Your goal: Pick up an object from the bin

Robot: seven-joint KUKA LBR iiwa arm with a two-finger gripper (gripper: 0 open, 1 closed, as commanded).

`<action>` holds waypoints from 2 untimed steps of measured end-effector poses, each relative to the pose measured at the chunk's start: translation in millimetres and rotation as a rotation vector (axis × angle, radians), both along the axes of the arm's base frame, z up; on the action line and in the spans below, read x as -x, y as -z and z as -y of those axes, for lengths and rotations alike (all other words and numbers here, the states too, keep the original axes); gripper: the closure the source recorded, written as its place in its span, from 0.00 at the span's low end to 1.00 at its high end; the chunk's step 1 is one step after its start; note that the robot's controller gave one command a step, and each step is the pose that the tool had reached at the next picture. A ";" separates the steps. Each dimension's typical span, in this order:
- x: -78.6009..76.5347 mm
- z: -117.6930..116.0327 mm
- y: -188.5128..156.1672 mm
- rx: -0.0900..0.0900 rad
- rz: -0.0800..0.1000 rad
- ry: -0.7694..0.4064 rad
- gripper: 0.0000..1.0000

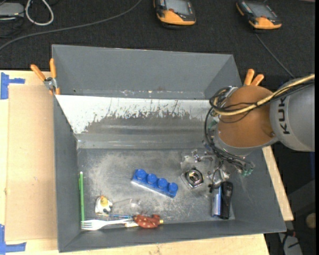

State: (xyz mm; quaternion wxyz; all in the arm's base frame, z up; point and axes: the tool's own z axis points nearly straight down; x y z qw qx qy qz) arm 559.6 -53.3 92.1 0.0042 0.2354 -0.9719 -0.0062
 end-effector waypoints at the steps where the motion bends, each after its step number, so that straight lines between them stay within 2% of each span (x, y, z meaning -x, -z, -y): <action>1: -51.5 -2.0 21.3 -0.002 0.004 -0.120 1.00; 2: -51.5 -1.9 21.3 -0.003 0.004 -0.119 1.00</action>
Offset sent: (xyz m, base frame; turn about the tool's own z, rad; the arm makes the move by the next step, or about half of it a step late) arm 0.0000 0.0000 0.0000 0.0000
